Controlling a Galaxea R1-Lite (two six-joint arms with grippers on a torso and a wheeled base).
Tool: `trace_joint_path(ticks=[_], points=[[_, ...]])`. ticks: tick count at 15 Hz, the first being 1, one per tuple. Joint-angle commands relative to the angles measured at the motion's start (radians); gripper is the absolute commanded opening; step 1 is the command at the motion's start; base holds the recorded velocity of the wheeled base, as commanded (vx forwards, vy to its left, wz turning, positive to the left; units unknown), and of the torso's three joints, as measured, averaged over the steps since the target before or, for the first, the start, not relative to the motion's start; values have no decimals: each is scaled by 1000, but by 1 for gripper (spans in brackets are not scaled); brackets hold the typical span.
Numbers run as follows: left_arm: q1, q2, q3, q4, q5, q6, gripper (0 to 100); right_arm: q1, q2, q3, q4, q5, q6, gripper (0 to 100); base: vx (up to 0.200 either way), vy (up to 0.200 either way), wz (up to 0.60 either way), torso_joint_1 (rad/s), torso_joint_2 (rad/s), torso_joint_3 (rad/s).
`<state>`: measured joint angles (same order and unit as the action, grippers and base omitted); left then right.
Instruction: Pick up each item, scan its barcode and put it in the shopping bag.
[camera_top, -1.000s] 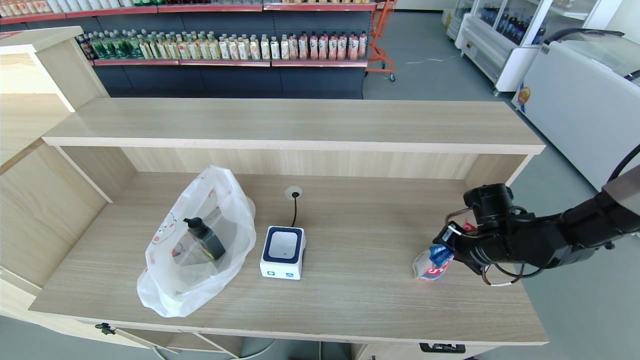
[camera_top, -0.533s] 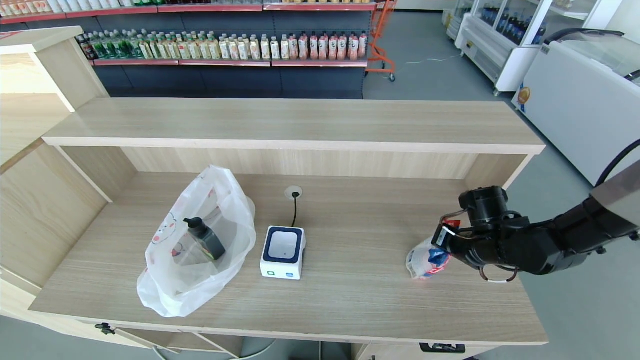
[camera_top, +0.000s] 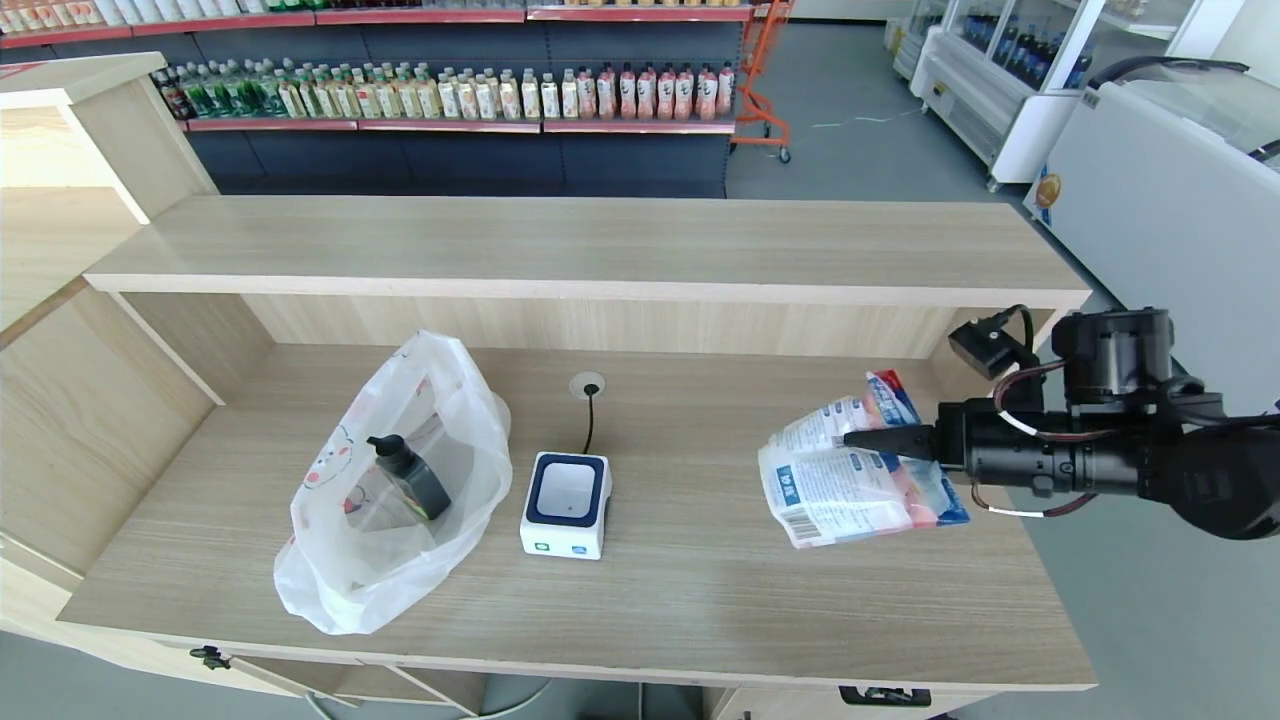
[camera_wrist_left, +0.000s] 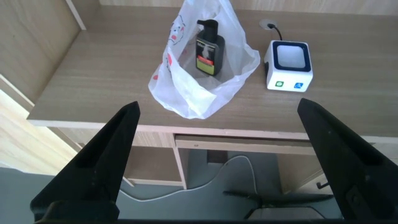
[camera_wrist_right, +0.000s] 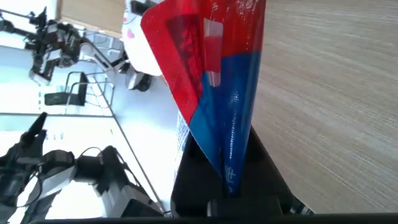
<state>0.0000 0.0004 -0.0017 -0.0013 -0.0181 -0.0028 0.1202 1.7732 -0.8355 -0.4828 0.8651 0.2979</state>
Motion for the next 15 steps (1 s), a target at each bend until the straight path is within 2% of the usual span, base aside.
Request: trace_joint_path(ticks=[1, 4, 6, 10, 15], points=[[0, 0, 0, 0, 1, 0, 100, -70, -182, 62, 1, 173, -31, 0, 0, 0, 0, 0, 0, 0], [0, 0, 0, 0, 0, 0, 100, -47, -273, 102, 6, 255, 52, 0, 0, 0, 0, 0, 0, 0], [0, 0, 0, 0, 0, 0, 100, -14, -307, 116, 6, 258, 75, 0, 0, 0, 0, 0, 0, 0], [0, 0, 0, 0, 0, 0, 100, 68, -393, 118, -2, 259, 276, 0, 0, 0, 0, 0, 0, 0], [0, 0, 0, 0, 0, 0, 100, 121, -422, 174, 0, 256, 265, 0, 0, 0, 0, 0, 0, 0]])
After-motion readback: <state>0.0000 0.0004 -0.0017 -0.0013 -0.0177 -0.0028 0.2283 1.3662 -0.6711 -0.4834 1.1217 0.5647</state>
